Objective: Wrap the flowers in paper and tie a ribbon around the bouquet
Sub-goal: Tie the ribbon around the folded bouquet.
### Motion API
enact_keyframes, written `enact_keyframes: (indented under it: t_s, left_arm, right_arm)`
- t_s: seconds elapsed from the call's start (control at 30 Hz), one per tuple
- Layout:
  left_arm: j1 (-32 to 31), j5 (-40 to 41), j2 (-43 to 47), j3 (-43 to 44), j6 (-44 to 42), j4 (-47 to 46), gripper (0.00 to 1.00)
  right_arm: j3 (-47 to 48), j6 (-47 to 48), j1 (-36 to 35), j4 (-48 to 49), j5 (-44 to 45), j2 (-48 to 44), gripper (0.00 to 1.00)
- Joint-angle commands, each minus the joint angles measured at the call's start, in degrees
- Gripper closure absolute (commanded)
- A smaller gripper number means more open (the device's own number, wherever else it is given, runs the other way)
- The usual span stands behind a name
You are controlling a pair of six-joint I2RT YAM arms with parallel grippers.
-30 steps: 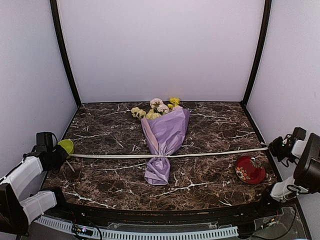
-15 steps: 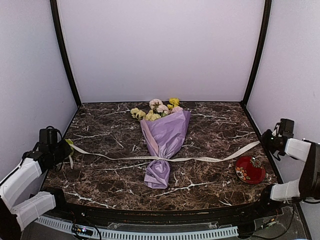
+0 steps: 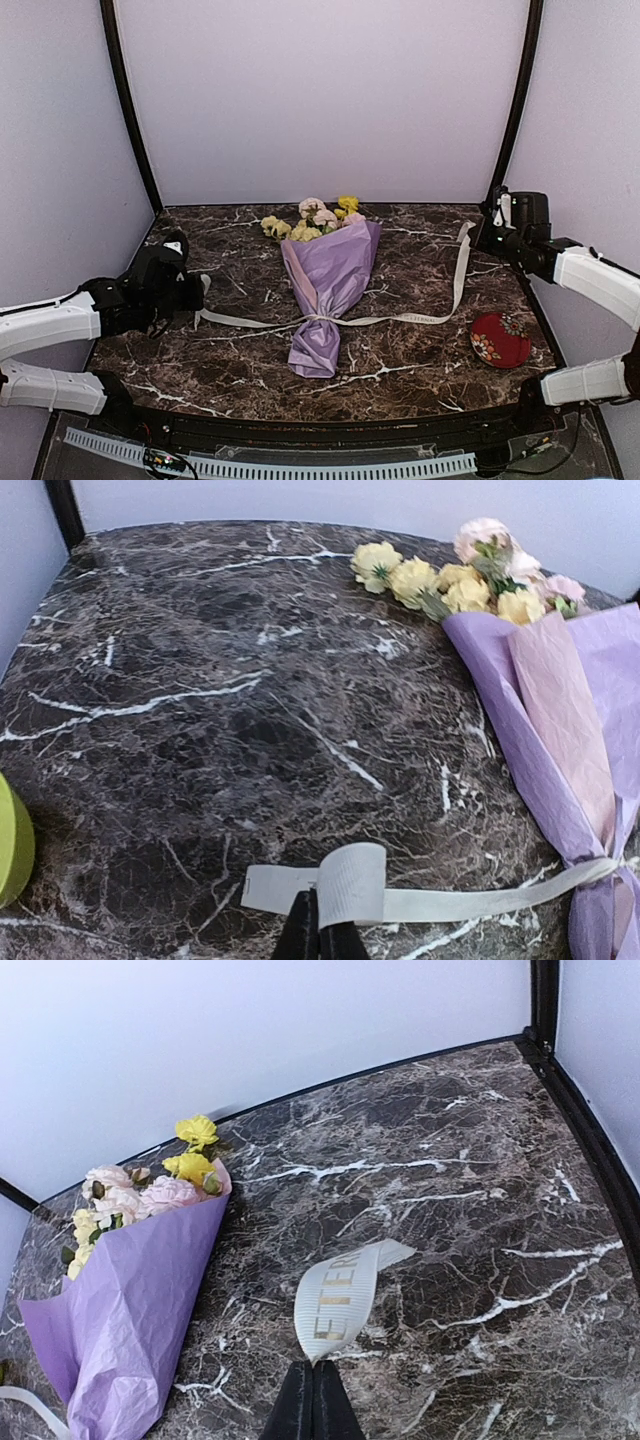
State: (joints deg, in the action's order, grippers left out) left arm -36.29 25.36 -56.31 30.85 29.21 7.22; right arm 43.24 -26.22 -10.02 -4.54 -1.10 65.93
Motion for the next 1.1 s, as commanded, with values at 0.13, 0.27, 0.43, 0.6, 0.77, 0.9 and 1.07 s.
enact_keyframes:
  t_s: [0.13,0.27,0.43,0.6,0.77,0.9,1.07]
  left_arm:
    - [-1.65,-3.21,-2.30,1.02,-4.60,1.00,1.00]
    - [-1.61,-2.76,-0.51,1.99,-6.02,2.88,1.00]
    - [-1.65,2.20,4.39,4.22,-7.47,3.59,1.00]
    - [-1.25,9.15,4.58,9.52,-12.53,2.31,1.00]
    - [6.09,2.64,-7.62,18.89,-14.61,3.63,1.00]
    - [12.95,-3.73,-20.22,28.10,-18.86,0.13,1.00]
    - [15.12,-5.10,-37.01,43.72,-20.71,3.37,1.00]
  right_arm:
    - [9.63,6.44,-1.83,-17.10,-2.18,6.19,1.00]
    - [11.27,8.11,-2.50,-17.52,-2.02,3.78,1.00]
    - [17.65,10.20,-2.55,-18.31,-5.20,1.57,1.00]
    - [22.37,10.79,-2.46,-17.63,-8.30,0.56,1.00]
    - [24.58,9.80,-2.46,-19.98,-18.03,0.62,1.00]
    - [21.49,7.97,-2.73,-23.81,-30.54,1.00,1.00]
    - [13.21,7.88,-7.54,-29.60,-38.59,1.59,1.00]
